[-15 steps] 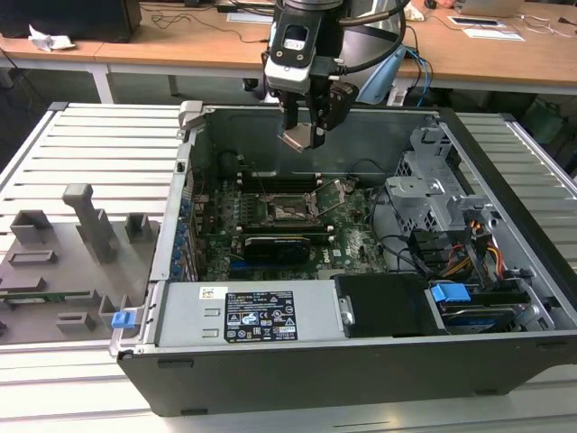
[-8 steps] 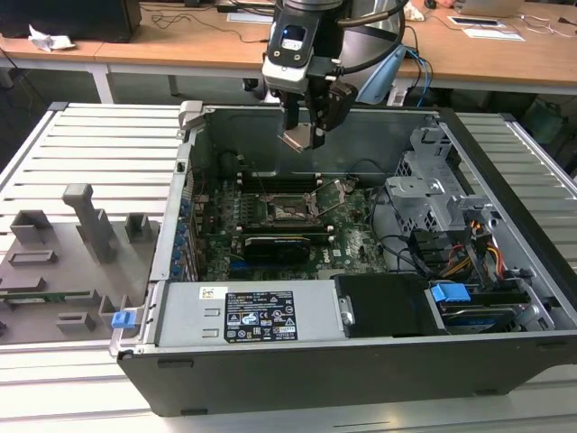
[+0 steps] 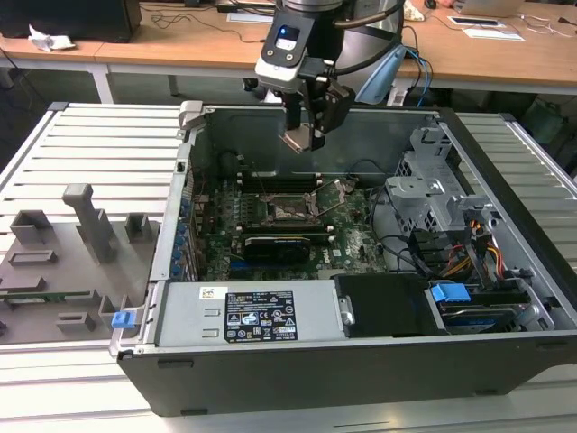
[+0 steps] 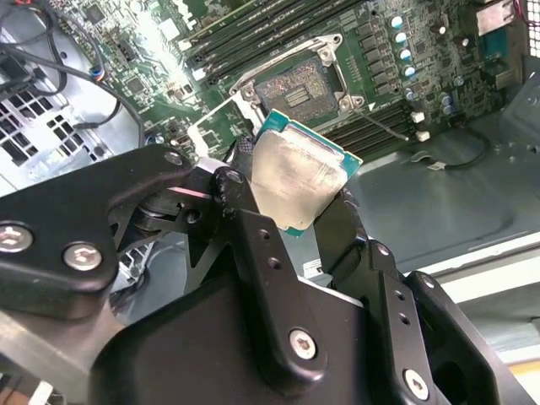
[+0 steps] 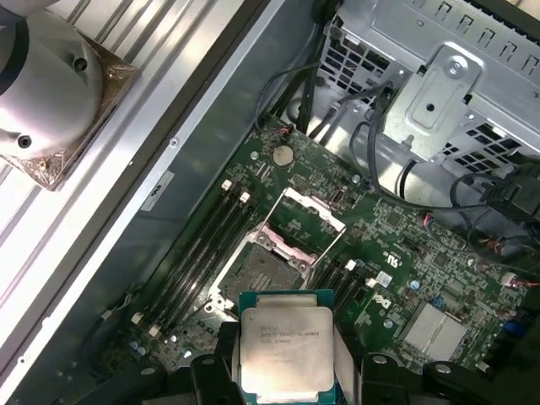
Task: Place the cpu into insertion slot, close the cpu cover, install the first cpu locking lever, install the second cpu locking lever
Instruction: 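Place the cpu into insertion slot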
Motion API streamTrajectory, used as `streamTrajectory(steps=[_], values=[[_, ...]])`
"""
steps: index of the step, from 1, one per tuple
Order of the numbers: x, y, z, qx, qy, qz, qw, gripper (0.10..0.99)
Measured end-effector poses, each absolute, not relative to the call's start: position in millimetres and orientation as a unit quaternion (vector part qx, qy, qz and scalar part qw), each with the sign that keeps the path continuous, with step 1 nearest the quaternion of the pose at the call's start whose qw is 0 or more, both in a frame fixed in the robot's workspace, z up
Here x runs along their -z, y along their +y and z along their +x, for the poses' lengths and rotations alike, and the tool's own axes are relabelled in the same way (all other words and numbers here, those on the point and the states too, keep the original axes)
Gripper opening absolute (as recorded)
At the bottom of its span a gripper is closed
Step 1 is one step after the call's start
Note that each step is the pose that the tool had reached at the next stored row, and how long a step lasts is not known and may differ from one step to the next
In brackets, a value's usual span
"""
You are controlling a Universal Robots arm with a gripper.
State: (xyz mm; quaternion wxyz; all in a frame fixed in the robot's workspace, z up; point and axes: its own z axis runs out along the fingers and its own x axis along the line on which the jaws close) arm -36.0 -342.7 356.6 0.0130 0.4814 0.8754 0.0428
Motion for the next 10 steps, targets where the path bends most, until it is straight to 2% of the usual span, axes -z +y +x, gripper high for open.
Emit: streamTrajectory(steps=[10], values=[[-356.2,-342.7,-36.1,-0.042,0.864,0.501,0.014,0.533]])
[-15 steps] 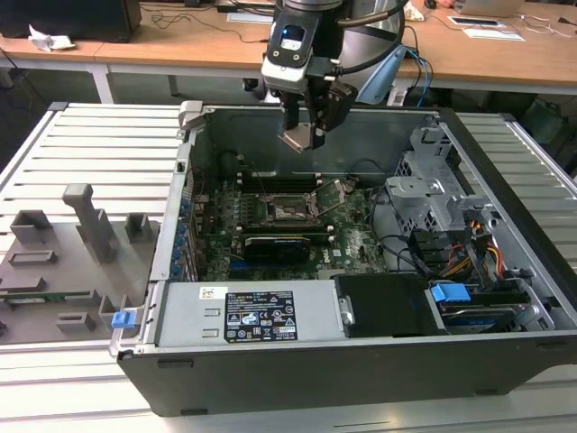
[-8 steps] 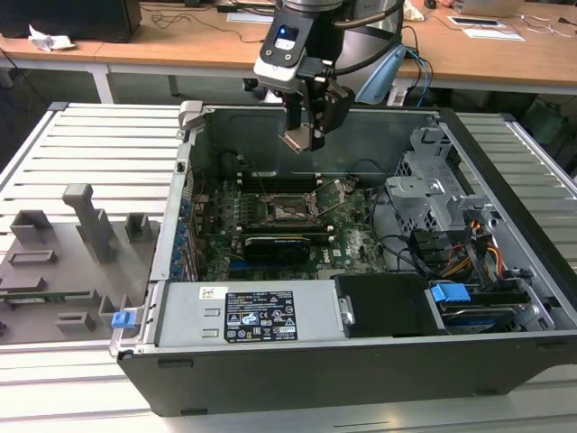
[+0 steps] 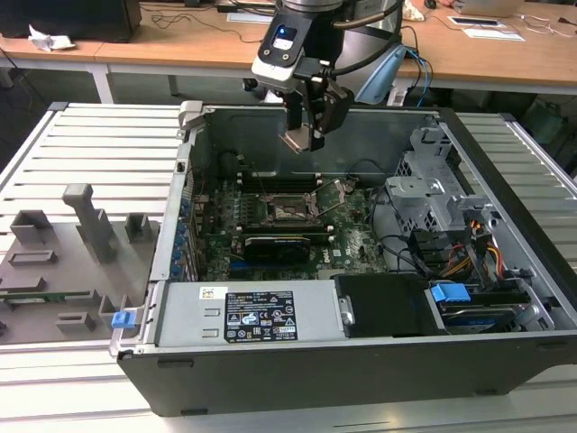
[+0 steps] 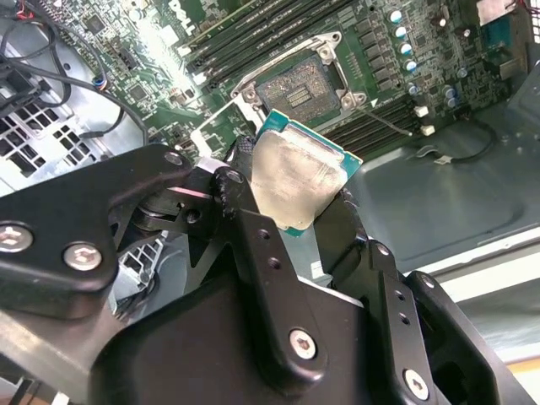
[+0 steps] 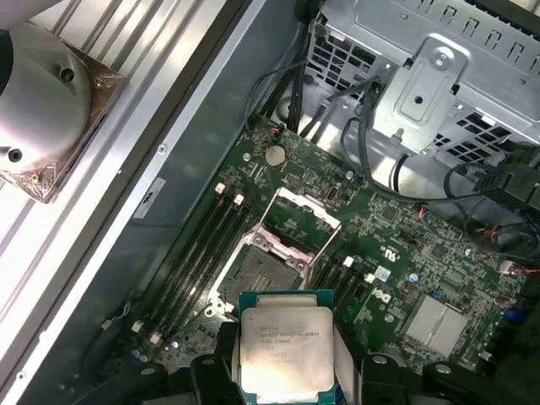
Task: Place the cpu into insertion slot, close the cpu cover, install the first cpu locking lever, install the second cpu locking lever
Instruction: 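Place the cpu into insertion slot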
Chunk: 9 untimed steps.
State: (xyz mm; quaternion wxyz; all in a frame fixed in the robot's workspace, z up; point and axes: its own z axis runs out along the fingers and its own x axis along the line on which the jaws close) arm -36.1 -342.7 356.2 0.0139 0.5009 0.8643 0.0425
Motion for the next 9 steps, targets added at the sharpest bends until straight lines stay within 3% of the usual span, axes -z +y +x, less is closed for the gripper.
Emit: streamTrajectory(steps=[9], values=[[-355.8,-342.7,-36.1,-0.042,0.857,0.514,0.015,0.533]])
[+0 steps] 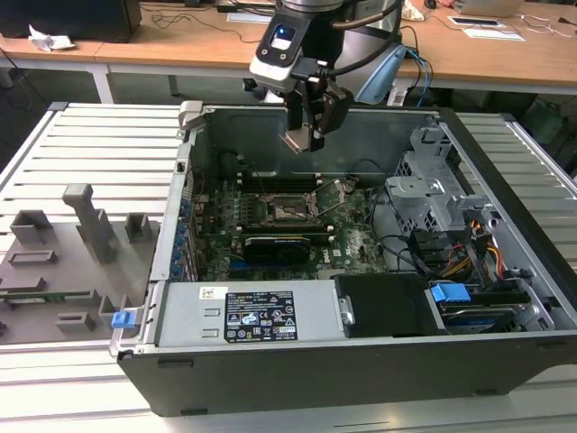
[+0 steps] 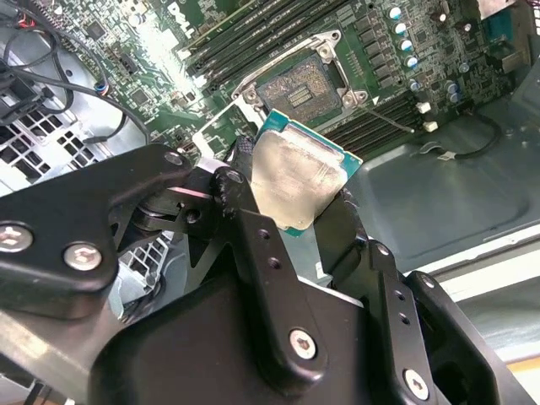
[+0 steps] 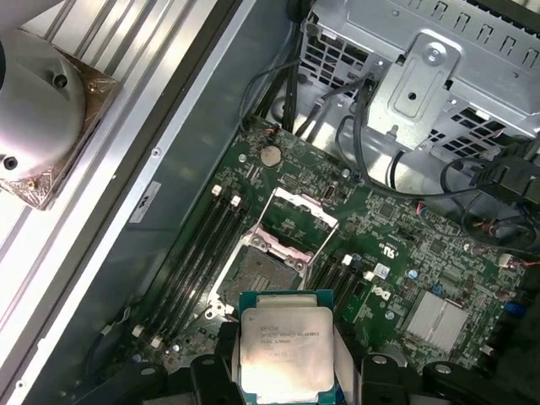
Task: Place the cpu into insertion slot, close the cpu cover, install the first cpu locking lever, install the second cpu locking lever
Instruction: 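Place the cpu into insertion slot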
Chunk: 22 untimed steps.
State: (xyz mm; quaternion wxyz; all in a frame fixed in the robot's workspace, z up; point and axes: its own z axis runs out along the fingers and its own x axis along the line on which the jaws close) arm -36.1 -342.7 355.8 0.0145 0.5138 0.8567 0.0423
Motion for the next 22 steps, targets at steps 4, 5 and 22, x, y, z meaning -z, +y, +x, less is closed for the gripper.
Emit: streamTrajectory(steps=[4,5,22], values=[[-355.7,-342.7,-36.1,-0.042,0.851,0.524,0.015,0.533],[-355.7,-342.7,-36.1,-0.042,0.849,0.527,0.015,0.533],[-348.2,-342.6,-36.0,-0.041,0.825,0.563,0.017,0.533]])
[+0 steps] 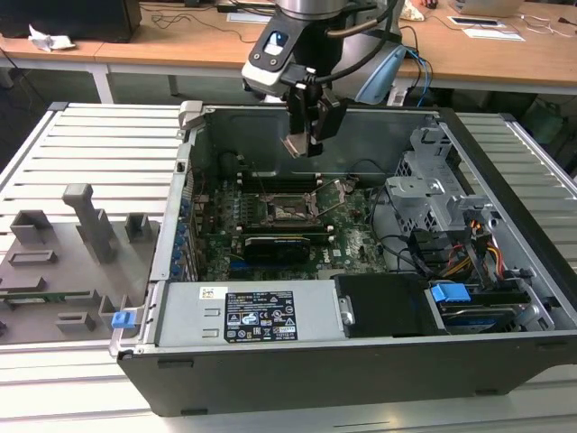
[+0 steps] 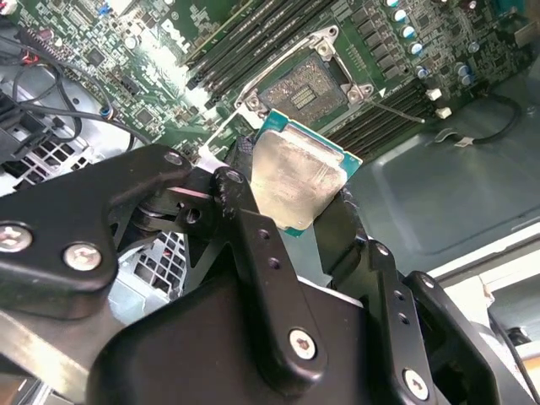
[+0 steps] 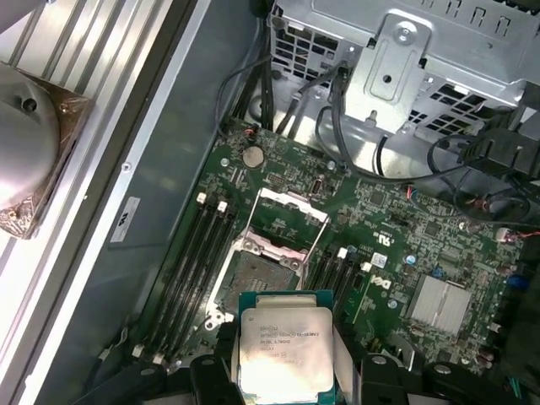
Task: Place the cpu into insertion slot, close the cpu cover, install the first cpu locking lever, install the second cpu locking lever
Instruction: 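Place the cpu into insertion slot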
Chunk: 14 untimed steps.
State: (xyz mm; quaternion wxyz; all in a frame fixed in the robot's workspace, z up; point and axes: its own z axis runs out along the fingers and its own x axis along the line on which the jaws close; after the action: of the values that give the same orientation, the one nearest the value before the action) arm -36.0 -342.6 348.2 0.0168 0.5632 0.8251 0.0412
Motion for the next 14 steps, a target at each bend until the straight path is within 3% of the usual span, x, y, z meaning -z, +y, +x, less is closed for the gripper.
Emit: streamTrajectory(steps=[14], values=[[-339.6,-342.6,-36.0,-0.039,0.743,0.668,0.022,0.533]])
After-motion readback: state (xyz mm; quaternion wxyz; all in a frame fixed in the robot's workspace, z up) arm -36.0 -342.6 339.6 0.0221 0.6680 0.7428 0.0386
